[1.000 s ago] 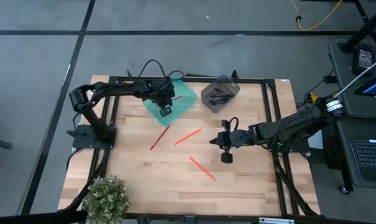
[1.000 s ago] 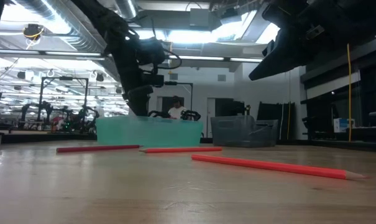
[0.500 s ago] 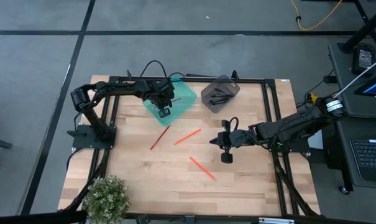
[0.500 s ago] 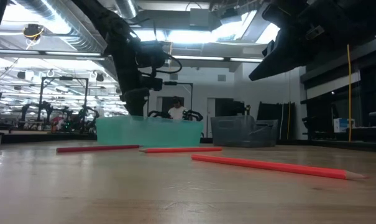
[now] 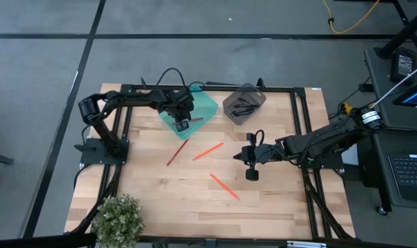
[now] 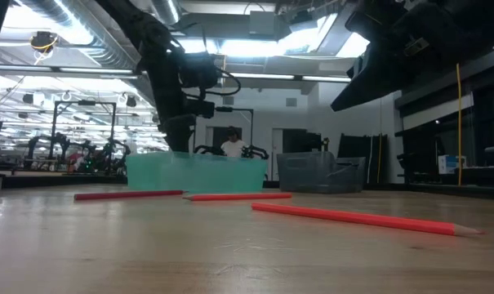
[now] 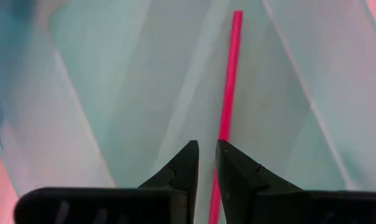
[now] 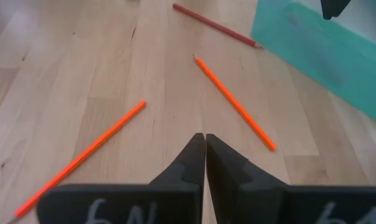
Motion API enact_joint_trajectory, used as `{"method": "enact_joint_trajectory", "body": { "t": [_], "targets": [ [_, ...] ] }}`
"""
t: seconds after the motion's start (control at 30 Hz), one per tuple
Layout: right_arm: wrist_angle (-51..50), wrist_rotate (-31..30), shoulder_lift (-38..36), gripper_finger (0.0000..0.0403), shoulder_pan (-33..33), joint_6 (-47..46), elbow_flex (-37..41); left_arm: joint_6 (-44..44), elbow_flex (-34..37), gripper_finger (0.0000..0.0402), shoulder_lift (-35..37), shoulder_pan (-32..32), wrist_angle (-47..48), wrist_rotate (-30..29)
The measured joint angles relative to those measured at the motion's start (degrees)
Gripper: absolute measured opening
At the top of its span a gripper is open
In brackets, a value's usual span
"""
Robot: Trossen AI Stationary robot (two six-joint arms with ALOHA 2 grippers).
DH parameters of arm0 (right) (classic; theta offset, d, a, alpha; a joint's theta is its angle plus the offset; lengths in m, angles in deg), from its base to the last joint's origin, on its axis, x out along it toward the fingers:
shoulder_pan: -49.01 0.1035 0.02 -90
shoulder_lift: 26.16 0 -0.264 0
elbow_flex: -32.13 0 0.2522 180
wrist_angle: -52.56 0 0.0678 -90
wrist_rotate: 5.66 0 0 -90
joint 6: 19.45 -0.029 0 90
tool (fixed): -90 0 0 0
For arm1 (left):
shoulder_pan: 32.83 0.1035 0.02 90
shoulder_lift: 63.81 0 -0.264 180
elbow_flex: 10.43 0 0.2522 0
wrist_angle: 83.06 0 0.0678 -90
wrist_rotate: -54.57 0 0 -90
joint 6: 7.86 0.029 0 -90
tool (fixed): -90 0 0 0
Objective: Sort pens & pencils
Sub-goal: Put the red pencil into the green bin
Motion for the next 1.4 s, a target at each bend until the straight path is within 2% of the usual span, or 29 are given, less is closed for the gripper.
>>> {"method": "enact_joint_trajectory", "body": {
  "t": [0.17,0.4,0.53,0.7,1.0,1.27,1.4],
  "targets": [
    [0.0,-0.01,0.0,0.0017,-0.01,0.04,0.0,1.4,0.0,0.0051,3.09,-1.44,0.38,0.01],
    [-0.07,-0.01,0.0,0.0017,0.01,0.01,0.0,-1.81,0.01,0.0044,14.72,-3.58,2.67,2.68],
    [-0.02,0.91,0.0,0.0017,0.06,-0.11,0.0,-5.98,1.22,0.0044,20.52,-7.07,2.92,3.03],
    [-0.03,1.06,0.0,0.0016,0.11,-1.48,0.0,-10.1,4.95,0.0044,24.22,-13.35,3.46,2.36],
    [0.14,1.44,0.0,0.0016,1.63,-1.44,0.0,-21.07,11.99,0.0043,25.54,-28.87,-1.56,-4.83],
    [0.24,1.41,0.0,0.0016,3.77,-2.63,0.01,-36.87,12.59,0.0043,25.52,-44.37,-1.97,-14.56],
    [0.37,1.41,0.0,0.0016,4.61,-3.07,0.01,-43.43,12.59,0.0043,25.03,-49.94,-1.67,-18.94]
  ]
}}
